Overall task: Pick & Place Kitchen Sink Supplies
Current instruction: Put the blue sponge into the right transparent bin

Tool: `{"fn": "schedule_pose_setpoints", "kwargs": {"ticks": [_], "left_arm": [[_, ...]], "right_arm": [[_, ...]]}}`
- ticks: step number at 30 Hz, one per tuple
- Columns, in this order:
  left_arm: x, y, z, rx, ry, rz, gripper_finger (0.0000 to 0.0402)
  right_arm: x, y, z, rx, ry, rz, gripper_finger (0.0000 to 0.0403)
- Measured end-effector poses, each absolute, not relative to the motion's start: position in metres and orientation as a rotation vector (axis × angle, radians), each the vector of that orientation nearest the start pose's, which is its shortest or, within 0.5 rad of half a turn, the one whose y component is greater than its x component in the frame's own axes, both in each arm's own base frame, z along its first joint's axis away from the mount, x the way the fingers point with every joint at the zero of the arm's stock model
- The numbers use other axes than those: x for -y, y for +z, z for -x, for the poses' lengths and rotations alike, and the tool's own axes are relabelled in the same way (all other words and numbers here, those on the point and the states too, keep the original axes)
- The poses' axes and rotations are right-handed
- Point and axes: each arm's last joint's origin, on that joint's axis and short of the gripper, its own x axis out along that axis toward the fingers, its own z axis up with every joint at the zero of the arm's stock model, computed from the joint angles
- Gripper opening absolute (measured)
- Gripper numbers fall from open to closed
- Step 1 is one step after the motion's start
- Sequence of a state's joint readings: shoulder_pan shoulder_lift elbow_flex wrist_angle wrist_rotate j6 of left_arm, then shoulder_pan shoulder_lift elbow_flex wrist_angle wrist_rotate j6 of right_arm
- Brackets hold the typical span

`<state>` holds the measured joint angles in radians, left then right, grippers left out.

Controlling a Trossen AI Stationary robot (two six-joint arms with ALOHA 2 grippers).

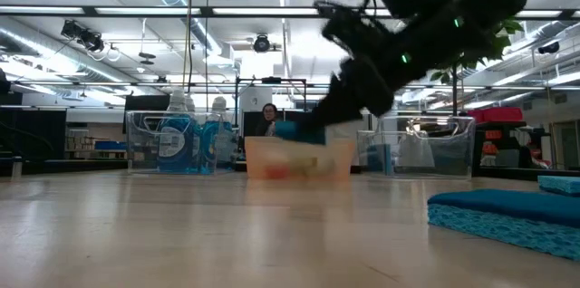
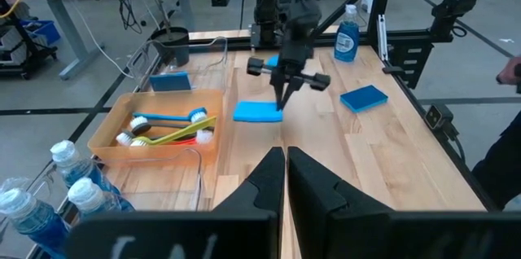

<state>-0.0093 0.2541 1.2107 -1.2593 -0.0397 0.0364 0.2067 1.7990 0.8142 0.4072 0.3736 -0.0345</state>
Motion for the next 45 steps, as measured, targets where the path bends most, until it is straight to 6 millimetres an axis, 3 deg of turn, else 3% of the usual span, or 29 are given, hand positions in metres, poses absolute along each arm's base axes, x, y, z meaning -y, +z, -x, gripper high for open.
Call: {"fn": "schedule_pose_setpoints", "kwargs": {"ticks": [8, 17, 22, 33, 39, 45], "left_arm": [[-0.002, 0.376, 0.051, -0.303, 0.024, -0.044, 0.0023], [-0.002, 0.376, 0.051, -0.303, 0.024, -0.044, 0.0023], [-0.002, 0.376, 0.051, -0.303, 0.025, -0.044, 0.0023], [-0.002, 0.376, 0.051, -0.303, 0.025, -0.044, 0.0023], [-0.002, 0.376, 0.051, -0.303, 0.025, -0.044, 0.0023], [-0.002, 0.376, 0.051, -0.303, 0.024, -0.043, 0.0023]], "right_arm": [[-0.081, 0.179, -0.365, -0.462, -0.15, 0.192, 0.0], [-0.071, 0.208, -0.377, -0.396, -0.333, 0.292, 0.0], [-0.047, 0.223, -0.372, -0.406, -0.427, 0.288, 0.0], [0.027, 0.246, -0.346, -0.552, -0.643, 0.227, 0.0], [0.057, 0.251, -0.321, -0.694, -0.704, 0.202, 0.0], [0.074, 0.246, -0.3, -0.891, -0.662, 0.179, 0.0]]}}
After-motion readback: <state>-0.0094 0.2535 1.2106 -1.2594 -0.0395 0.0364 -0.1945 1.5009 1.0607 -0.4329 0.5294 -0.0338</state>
